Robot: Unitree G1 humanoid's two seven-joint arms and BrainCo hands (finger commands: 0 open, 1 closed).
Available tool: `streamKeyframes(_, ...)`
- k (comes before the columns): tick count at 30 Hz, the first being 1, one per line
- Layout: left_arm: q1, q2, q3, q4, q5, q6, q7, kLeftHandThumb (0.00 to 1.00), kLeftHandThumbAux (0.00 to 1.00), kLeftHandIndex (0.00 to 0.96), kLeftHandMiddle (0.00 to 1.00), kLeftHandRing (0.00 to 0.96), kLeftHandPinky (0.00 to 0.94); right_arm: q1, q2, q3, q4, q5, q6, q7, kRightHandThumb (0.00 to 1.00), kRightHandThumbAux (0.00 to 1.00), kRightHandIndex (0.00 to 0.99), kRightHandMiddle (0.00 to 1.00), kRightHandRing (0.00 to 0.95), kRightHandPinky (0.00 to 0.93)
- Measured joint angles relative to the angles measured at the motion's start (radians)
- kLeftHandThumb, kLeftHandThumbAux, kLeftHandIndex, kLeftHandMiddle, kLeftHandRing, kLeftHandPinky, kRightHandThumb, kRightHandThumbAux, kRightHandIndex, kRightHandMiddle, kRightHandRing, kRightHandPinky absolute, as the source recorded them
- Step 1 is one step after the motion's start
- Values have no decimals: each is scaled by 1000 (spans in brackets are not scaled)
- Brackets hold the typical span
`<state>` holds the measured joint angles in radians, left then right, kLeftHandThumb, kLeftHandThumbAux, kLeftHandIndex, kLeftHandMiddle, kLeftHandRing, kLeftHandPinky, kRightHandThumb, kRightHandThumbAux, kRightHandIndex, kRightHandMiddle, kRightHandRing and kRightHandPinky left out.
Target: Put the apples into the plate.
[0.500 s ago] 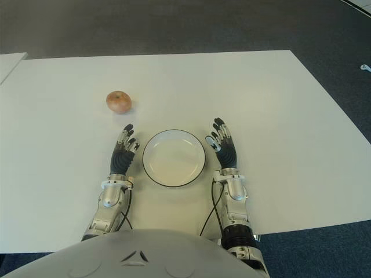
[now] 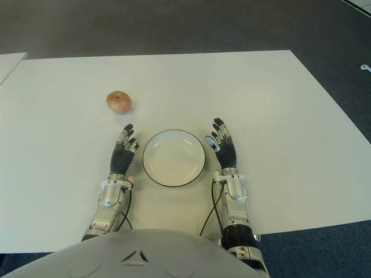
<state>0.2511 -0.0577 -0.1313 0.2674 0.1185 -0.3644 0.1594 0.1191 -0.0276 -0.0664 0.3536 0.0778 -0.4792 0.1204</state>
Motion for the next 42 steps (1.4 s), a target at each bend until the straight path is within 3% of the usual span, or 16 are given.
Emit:
streamKeyframes(14, 9, -1, 7, -14, -42, -6, -18, 8, 537, 0, 0, 0, 0, -2, 1, 2, 0, -6, 0, -9, 163, 485, 0, 0, 0, 0)
streamKeyframes(20, 109, 8, 15, -261, -30, 148, -28, 39, 574, 19, 32, 12, 33, -3, 5, 4, -5, -18, 0, -31, 160, 490, 0, 0, 0, 0)
streamKeyframes(25, 158, -2, -7, -408, 150, 296, 70, 52, 539, 31, 59, 51, 82, -4, 4, 3, -3, -21, 0, -43, 163, 496, 0, 0, 0, 0)
streamKeyframes(29, 145, -1, -28, -457, 306, 408, 126, 42, 472, 29, 50, 49, 73, -8, 3, 3, 1, -22, 0, -45, 169, 497, 0, 0, 0, 0)
streamKeyframes(36, 37, 12, -77, -498, 582, 589, 177, 81, 402, 29, 22, 22, 61, -27, 6, 1, 30, -26, -18, -60, 170, 493, 0, 0, 0, 0)
streamKeyframes(42, -72, 75, -91, -547, 779, 667, 184, 161, 371, 36, 3, 3, 60, -62, 6, 1, 79, -40, -51, -73, 165, 492, 0, 0, 0, 0)
